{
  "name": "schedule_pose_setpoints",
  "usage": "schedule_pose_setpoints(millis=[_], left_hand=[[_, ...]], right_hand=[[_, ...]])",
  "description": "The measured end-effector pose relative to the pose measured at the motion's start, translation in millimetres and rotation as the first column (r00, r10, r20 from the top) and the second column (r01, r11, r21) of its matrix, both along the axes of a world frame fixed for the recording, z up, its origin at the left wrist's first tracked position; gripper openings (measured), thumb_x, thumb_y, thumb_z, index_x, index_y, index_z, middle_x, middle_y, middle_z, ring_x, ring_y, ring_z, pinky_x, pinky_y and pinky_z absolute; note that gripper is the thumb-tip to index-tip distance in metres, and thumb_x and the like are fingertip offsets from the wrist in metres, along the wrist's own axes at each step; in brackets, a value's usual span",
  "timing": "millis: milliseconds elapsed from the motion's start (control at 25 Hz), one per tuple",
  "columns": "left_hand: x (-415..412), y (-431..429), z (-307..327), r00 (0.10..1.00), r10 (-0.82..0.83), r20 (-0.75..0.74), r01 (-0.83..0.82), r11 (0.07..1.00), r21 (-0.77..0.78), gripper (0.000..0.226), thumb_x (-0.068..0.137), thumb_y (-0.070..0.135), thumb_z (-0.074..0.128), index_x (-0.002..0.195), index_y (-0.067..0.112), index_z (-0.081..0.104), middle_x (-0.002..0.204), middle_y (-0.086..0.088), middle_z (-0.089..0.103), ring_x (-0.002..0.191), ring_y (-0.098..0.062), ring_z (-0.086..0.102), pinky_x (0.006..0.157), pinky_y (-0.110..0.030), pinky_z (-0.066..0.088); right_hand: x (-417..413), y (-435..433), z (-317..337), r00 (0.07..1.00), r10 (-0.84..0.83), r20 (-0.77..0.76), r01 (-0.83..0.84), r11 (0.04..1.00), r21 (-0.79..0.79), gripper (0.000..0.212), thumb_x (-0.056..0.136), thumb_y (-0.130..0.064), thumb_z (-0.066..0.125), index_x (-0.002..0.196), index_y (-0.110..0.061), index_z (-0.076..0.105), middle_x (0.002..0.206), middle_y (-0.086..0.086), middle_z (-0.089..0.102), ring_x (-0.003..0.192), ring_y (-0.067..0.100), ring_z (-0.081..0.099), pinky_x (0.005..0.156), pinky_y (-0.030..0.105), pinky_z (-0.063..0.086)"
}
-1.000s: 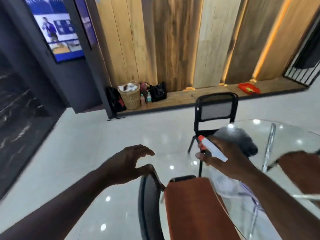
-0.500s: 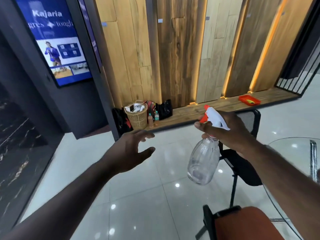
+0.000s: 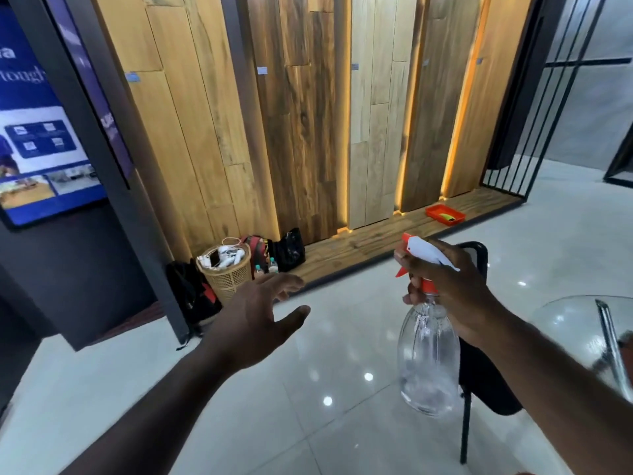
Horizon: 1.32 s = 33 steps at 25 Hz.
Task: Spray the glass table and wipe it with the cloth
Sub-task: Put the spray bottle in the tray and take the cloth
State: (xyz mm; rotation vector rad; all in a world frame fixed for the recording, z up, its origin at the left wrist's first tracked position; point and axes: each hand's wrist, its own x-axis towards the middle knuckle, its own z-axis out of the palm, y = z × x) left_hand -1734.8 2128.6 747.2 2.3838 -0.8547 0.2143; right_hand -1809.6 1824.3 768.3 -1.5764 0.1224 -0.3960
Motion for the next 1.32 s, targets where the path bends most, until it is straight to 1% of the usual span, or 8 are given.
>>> schedule_pose_setpoints(millis=[200,480,560,640,760,880,1080,1320], left_hand=[[148,-31,-4,0.999,0.025,-0.04,-0.021,0.995,0.094,0.048,0.093,0.051,0.07,0.137,0.034,0.061,0.137,0.017,0.064,0.116,0.003,0.061,0.091,-0.02,0.057],[335,-88,14,1.0,-0.025,0.011,0.024,0.998,0.064,0.048,0.092,0.053,0.069,0.137,0.038,0.059,0.134,0.022,0.06,0.114,0.003,0.058,0.093,-0.027,0.056],[397,-111,3,0.998,-0.055,0.019,0.054,0.998,0.041,0.045,0.092,0.051,0.071,0.133,0.038,0.062,0.128,0.023,0.063,0.111,0.005,0.06,0.093,-0.031,0.058],[457,-136,-10,0.996,-0.083,0.025,0.084,0.997,-0.002,0.042,0.091,0.048,0.074,0.13,0.037,0.064,0.123,0.024,0.065,0.109,0.008,0.061,0.091,-0.029,0.058],[563,-180,-33,0.99,-0.137,0.036,0.14,0.987,-0.08,0.043,0.09,0.045,0.076,0.131,0.039,0.063,0.119,0.033,0.057,0.103,0.018,0.057,0.085,-0.013,0.053],[670,-244,-37,0.967,-0.252,0.024,0.253,0.962,-0.1,0.045,0.091,0.042,0.076,0.133,0.034,0.062,0.118,0.031,0.056,0.104,0.021,0.054,0.084,-0.007,0.044],[799,-391,-37,0.876,-0.482,0.014,0.48,0.868,-0.125,0.048,0.092,0.057,0.066,0.133,0.033,0.061,0.128,0.015,0.064,0.11,0.003,0.062,0.094,-0.037,0.058],[912,-579,-71,0.756,-0.654,0.027,0.654,0.753,-0.069,0.059,0.092,0.066,0.056,0.137,0.028,0.06,0.134,0.011,0.062,0.113,0.0,0.062,0.089,-0.036,0.06]], right_hand=[[164,-43,-17,0.996,-0.073,0.047,0.07,0.996,0.06,0.024,0.089,-0.013,0.066,0.108,0.002,0.069,0.063,0.006,0.06,0.051,0.022,0.056,0.065,0.038,0.055],[337,-80,-2,0.989,-0.114,0.095,0.144,0.892,-0.429,0.021,0.098,-0.039,0.062,0.084,-0.026,0.07,0.076,-0.006,0.072,0.075,0.015,0.07,0.065,0.016,0.055],[385,-99,-4,0.978,-0.165,0.13,0.21,0.789,-0.577,0.01,0.104,-0.037,0.067,0.105,-0.029,0.073,0.094,-0.013,0.075,0.085,0.011,0.072,0.069,0.01,0.056],[432,-122,-11,0.966,-0.201,0.163,0.259,0.719,-0.645,0.051,0.103,-0.049,0.066,0.14,-0.014,0.068,0.111,-0.006,0.074,0.101,0.014,0.073,0.078,0.005,0.05],[515,-161,-20,0.954,-0.254,0.158,0.29,0.653,-0.7,0.063,0.103,-0.053,0.06,0.149,-0.01,0.062,0.132,0.006,0.076,0.117,0.019,0.073,0.09,0.007,0.046],[591,-219,-23,0.921,-0.36,0.148,0.351,0.607,-0.713,0.065,0.098,-0.066,0.057,0.137,-0.016,0.072,0.12,0.001,0.082,0.105,0.016,0.078,0.08,0.0,0.047],[655,-306,-31,0.844,-0.52,0.128,0.488,0.648,-0.585,0.043,0.099,-0.05,0.065,0.132,-0.023,0.074,0.111,-0.009,0.083,0.099,0.008,0.079,0.089,0.039,0.067],[721,-440,-68,0.745,-0.665,0.055,0.535,0.546,-0.645,0.027,0.101,-0.022,0.075,0.128,-0.028,0.077,0.088,-0.033,0.07,0.083,-0.004,0.072,0.079,0.016,0.055]])
